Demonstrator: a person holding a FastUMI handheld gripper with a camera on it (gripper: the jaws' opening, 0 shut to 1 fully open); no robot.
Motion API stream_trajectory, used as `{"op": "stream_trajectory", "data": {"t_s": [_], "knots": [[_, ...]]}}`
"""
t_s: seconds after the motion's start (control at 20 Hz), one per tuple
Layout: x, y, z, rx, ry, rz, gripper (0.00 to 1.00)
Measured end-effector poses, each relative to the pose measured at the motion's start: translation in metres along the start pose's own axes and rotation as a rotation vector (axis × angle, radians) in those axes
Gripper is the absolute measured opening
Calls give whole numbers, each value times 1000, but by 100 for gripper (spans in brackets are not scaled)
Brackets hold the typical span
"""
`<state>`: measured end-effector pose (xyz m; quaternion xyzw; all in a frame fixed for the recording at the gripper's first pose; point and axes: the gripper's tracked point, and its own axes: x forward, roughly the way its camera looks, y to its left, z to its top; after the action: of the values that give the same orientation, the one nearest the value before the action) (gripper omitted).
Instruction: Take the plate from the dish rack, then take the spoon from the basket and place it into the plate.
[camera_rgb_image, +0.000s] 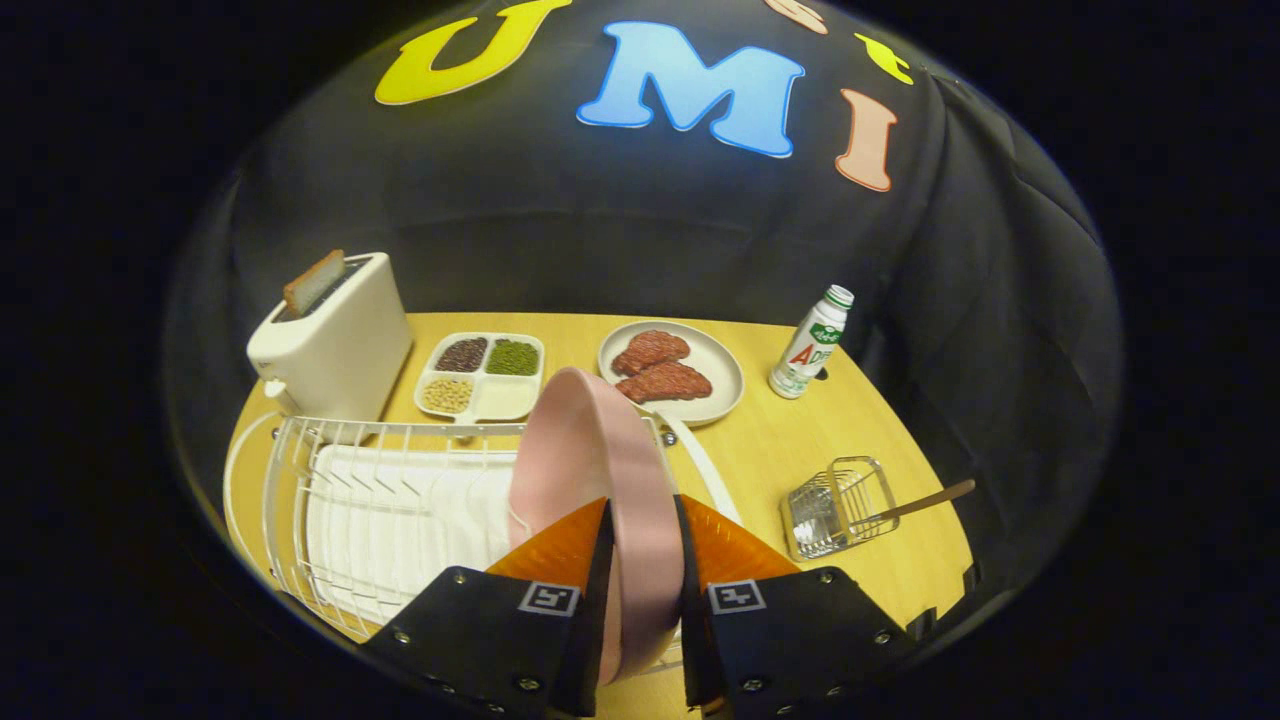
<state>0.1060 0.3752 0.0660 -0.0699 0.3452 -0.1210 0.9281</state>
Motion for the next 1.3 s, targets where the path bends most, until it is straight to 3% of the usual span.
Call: {"op": "stream_trajectory", "data": {"t_s": [0.05,0.1,0.65,0.95,1.3], "knots": [[-4,1,1,-43,-16,-18,25],[-6,6,3,-74,-23,-35,24],[-28,-4,34,-132,-92,-207,24],[-55,-28,68,-36,-165,-109,24],[-105,-96,82,76,-245,18,24]]}}
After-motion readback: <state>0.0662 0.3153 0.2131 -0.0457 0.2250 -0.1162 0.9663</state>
